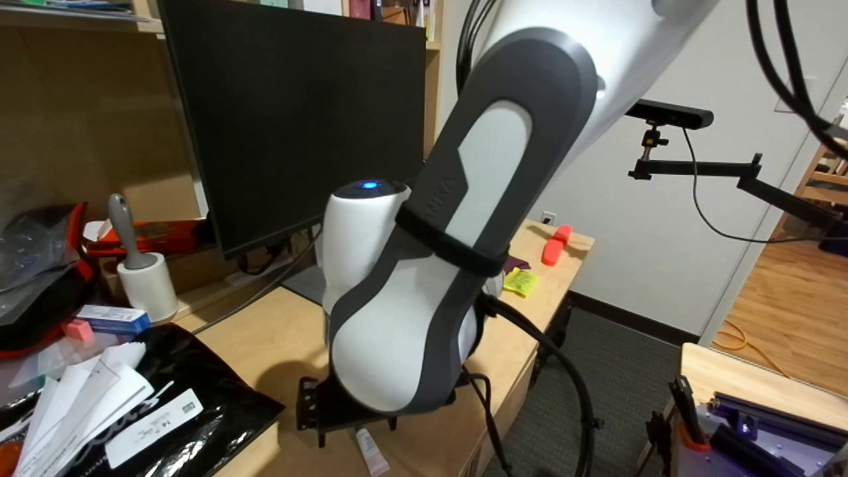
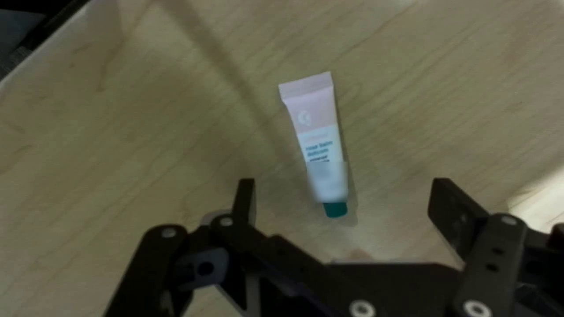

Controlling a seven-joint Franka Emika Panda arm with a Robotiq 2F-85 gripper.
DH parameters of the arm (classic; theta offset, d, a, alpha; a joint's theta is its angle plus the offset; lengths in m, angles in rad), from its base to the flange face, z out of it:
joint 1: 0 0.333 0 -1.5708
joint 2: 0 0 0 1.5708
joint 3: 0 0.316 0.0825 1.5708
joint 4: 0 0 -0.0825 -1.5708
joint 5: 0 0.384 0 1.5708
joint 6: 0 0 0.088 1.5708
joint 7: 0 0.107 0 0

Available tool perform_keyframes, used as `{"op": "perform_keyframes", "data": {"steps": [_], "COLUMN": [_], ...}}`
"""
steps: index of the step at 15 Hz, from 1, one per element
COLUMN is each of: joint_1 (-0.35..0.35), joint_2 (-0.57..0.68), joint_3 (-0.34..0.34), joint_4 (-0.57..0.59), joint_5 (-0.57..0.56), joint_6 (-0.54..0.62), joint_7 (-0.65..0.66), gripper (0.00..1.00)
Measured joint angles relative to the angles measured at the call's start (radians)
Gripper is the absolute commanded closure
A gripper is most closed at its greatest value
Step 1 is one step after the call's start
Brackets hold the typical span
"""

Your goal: Move the plush toy and one white tube to the right side of the desk

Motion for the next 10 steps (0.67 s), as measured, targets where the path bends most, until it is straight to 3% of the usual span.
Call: {"op": "perform_keyframes", "data": {"steps": [1, 10], "joint_1": [0.000, 0.000], "joint_2": [0.002, 0.004], "joint_3": [0.000, -0.010], "joint_4": [0.003, 0.008], "joint_5": [0.000, 0.000], "joint_6": [0.000, 0.000], "joint_7": [0.000, 0.000], "gripper": [0.26, 0.85]}}
